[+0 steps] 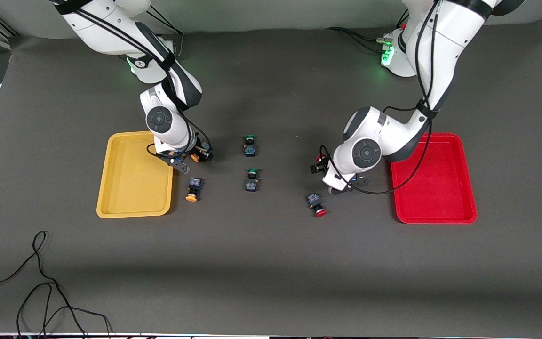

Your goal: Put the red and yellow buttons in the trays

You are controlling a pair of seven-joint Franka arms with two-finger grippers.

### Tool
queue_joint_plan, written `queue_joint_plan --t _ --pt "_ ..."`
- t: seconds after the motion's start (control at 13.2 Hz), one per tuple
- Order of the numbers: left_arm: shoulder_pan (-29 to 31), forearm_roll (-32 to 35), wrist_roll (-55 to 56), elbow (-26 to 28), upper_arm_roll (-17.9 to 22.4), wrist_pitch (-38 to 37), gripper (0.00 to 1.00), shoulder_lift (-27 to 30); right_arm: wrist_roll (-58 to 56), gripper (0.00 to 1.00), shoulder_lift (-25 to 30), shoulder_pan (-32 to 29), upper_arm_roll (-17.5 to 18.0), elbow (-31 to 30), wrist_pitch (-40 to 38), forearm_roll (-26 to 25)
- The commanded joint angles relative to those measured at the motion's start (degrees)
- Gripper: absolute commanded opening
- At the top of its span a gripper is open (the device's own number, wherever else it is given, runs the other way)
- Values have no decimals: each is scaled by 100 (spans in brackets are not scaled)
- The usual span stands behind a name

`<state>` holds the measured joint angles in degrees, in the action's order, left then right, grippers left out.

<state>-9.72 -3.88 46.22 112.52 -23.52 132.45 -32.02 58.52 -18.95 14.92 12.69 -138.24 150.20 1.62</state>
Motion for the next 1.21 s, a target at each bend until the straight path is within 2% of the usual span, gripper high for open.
queue_joint_plan --t 0.0,0.23,0.3,0.38,0.45,0.53,0.68,0.83,0.91,1.13 --pt "-83 54 168 121 32 114 97 56 133 2 110 38 -38 8 0 -30" --pt "-92 63 168 156 41 386 97 -58 46 2 705 3 -64 104 -569 -30" --pt "-92 72 168 156 49 395 91 -85 -138 2 1048 -15 -108 165 -945 -30" --pt "-92 89 168 156 41 439 58 -94 -470 2 1425 -59 -265 227 -1454 -21" --pt "-100 81 177 156 41 439 14 -85 -1004 3 1760 -59 -589 254 -1833 -21" --pt "-92 89 177 156 41 439 0 -85 -1706 9 2033 -59 -949 254 -2107 -21" --pt "-92 90 177 147 41 430 0 -67 -2824 10 2263 -50 -1643 236 -2389 -13" --pt "-74 90 195 147 41 273 0 90 -3389 10 2229 -50 -2049 114 -2408 -4" --pt "-39 90 221 121 41 11 0 274 -3443 10 2142 -50 -2129 0 -2321 -4" --pt "14 81 186 -230 41 -1681 0 1230 -3628 11 1738 -68 -2148 -141 -2013 -4"
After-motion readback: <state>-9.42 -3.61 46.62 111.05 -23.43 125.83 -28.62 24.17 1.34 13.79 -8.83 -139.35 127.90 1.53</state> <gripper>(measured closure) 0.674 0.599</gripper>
